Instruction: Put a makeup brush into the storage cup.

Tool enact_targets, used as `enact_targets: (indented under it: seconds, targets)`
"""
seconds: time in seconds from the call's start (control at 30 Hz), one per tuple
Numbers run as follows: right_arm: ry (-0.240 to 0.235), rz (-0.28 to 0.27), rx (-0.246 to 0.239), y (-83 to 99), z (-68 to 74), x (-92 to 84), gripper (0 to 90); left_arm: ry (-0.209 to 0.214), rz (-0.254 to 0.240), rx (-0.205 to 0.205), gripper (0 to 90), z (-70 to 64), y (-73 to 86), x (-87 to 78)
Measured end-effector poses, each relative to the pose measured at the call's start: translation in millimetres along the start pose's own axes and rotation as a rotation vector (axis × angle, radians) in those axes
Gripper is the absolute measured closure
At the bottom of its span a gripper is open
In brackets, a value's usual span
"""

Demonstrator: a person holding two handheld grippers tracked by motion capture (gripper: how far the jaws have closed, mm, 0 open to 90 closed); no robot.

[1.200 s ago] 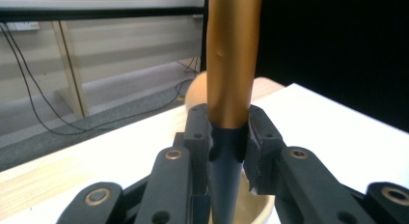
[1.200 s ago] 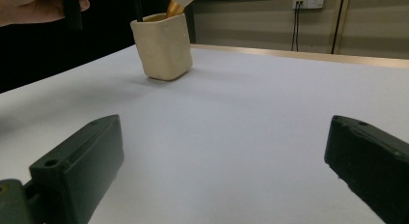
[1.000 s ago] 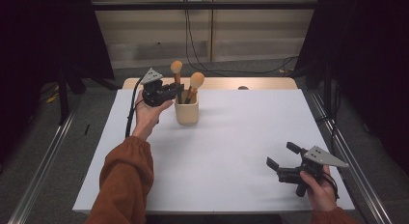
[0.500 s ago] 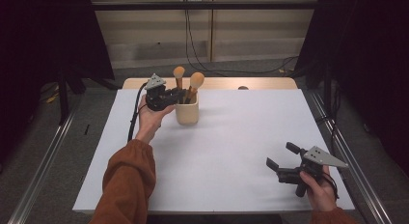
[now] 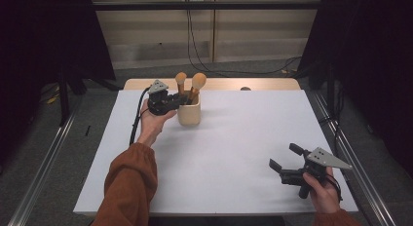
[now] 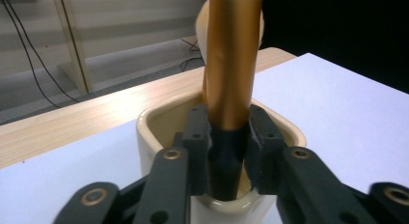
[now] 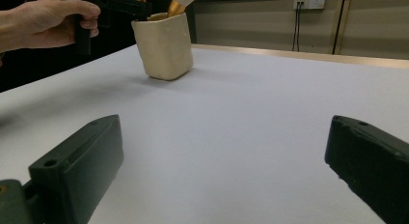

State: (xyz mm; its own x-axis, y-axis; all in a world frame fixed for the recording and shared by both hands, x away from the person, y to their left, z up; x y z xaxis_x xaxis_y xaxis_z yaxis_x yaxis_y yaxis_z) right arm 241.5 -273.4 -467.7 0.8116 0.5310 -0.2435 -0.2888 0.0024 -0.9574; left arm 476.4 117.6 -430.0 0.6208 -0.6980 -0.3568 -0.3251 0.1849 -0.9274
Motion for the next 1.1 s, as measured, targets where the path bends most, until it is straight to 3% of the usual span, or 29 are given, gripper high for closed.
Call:
enact_targets:
  seconds: [0.07, 0.2, 0.63, 0.8, 0.93, 1.03, 1.1]
  targets:
    - [0.000, 0.002, 0.001, 0.4, -0.1, -0.3, 0.0, 0.002, 0.014, 0.011, 59.3, -0.8, 1.8, -0.1]
    - [0.001, 0.004, -0.003, 1.2, -1.8, -0.7, 0.0, 0.003, 0.007, 0.019, 50.9, -3.9, 3.1, -2.1]
    - [0.000, -0.002, 0.008, 2.3, -5.6, 1.3, 0.0, -0.009, -0.021, -0.026, 10.5, -4.3, -2.8, -12.1]
    - [0.004, -0.001, 0.003, 2.0, -5.3, 0.9, 0.0, -0.004, -0.013, -0.065, 4.7, -3.9, -2.5, -20.2]
    - [0.004, -0.001, -0.005, 1.7, -4.9, -0.1, 0.0, 0.000, -0.033, -0.063, 2.8, -2.3, -3.5, -31.6]
    - [0.008, -0.001, -0.004, 1.5, -4.6, -0.3, 0.0, -0.030, -0.033, -0.033, 2.9, -2.7, -4.5, -42.3]
    - [0.007, 0.000, -0.003, 1.5, -3.9, -0.2, 0.0, -0.020, -0.054, -0.044, 2.8, -1.5, -5.9, -51.7]
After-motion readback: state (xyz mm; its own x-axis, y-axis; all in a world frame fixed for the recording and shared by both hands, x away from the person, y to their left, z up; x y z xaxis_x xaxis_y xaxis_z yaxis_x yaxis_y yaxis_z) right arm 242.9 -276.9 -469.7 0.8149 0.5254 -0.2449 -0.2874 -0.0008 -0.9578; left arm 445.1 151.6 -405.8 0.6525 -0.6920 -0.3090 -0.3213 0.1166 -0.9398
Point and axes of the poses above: each handheld gripper's, and its own axes: x roughly forward along the jaws, y roughly out of its underside, z roughly to its left, the point moved 3 cm from there along x, roughly forward along the jaws
